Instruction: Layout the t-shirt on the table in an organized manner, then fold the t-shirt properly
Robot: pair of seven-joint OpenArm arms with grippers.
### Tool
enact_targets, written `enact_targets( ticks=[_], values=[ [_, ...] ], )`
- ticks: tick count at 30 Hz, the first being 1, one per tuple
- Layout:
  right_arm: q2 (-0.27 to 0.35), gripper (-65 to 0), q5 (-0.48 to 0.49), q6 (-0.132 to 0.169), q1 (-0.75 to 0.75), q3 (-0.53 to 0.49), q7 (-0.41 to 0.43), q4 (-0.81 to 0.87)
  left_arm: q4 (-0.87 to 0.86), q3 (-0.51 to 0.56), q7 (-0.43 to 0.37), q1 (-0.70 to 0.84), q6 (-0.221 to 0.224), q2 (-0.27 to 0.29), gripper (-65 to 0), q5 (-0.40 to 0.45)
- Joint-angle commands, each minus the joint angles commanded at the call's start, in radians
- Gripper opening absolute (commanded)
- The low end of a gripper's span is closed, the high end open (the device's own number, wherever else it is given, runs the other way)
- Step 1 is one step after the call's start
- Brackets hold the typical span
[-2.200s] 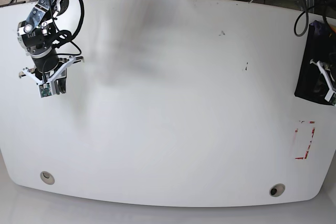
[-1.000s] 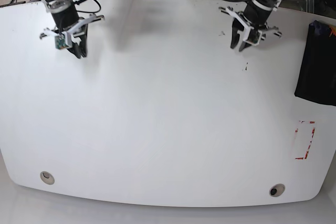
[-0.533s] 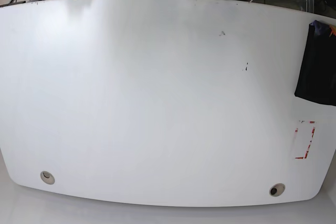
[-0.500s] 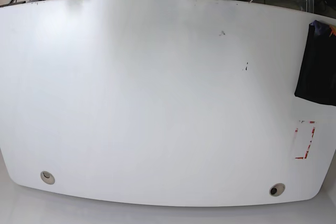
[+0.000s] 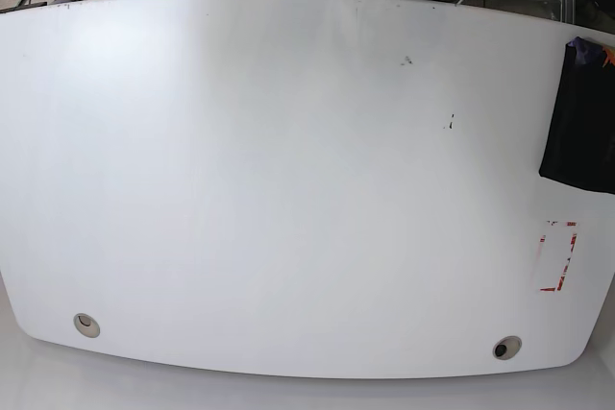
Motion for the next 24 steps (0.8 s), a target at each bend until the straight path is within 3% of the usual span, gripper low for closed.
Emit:
enact_targets(
  ticks=[7,14,21,24],
  values=[
    [0.002,-57.1,-0.152,0.0,0.192,-0.008,0.009,-0.258,-0.278,0.002,0.0,-0.193,0.0,-0.029,-53.2,0.0],
    [0.002,-57.1,-0.288,0.0,0.35,-0.008,0.126,-0.526,-0.522,0.002,-0.002,-0.359,0.005,-0.034,-53.2,0.0],
    [0.006,-57.1,-0.377,0.0,0.494,-0.008,0.233,-0.796,-0.726,0.002,-0.009,-0.503,0.104,-0.034,-53.2,0.0],
    [0.026,-57.1,-0.396,0.0,0.542,-0.008,0.293,-0.898,-0.822,0.002,-0.055,-0.566,0.146,-0.034,-53.2,0.002]
  ],
)
